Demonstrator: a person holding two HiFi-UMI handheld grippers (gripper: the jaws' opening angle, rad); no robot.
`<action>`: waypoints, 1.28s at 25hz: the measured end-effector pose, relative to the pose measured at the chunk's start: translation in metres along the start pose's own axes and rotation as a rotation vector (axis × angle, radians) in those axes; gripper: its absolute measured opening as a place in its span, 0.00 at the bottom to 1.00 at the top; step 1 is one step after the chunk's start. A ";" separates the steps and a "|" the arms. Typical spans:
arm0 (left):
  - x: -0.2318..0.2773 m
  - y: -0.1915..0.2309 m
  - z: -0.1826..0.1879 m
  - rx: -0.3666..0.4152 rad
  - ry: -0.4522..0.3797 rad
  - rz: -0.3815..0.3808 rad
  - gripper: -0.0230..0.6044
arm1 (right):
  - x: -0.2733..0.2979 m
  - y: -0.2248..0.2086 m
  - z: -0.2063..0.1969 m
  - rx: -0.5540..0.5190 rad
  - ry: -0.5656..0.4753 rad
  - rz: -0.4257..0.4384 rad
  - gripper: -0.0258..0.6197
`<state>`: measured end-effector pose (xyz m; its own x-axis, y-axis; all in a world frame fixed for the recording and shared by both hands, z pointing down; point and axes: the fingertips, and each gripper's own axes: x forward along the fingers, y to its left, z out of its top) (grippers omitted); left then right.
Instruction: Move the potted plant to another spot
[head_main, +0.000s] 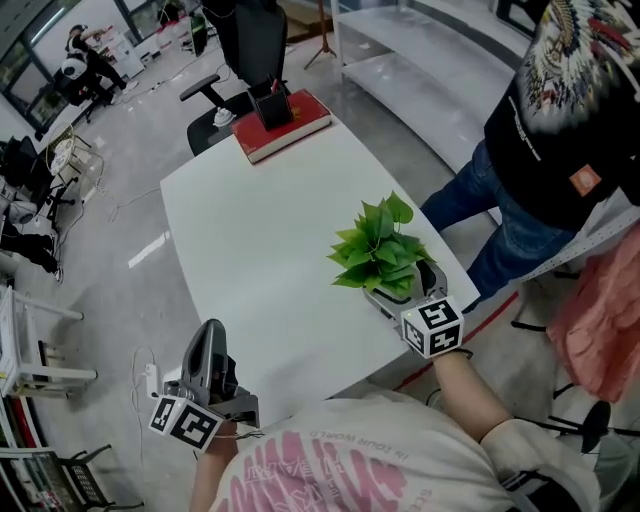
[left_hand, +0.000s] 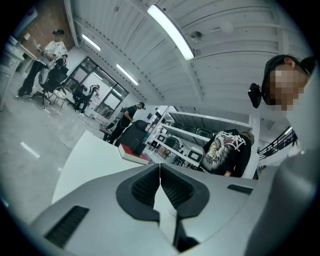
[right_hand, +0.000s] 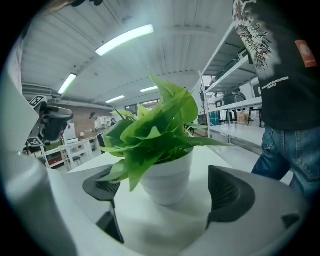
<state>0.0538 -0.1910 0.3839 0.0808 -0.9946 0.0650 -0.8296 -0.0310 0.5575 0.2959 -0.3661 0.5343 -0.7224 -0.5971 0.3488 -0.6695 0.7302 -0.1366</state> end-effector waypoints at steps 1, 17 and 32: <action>-0.001 -0.001 0.000 0.014 0.004 -0.002 0.08 | 0.003 0.001 0.002 -0.001 -0.008 0.002 0.89; -0.007 0.010 -0.005 0.005 0.039 0.028 0.08 | 0.035 0.011 0.023 -0.058 -0.063 -0.012 0.93; -0.019 0.018 -0.003 0.003 0.027 0.055 0.08 | 0.040 0.009 0.020 -0.013 -0.069 -0.026 0.92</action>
<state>0.0386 -0.1724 0.3950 0.0504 -0.9918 0.1178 -0.8351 0.0228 0.5497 0.2571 -0.3901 0.5285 -0.7151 -0.6373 0.2872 -0.6864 0.7179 -0.1159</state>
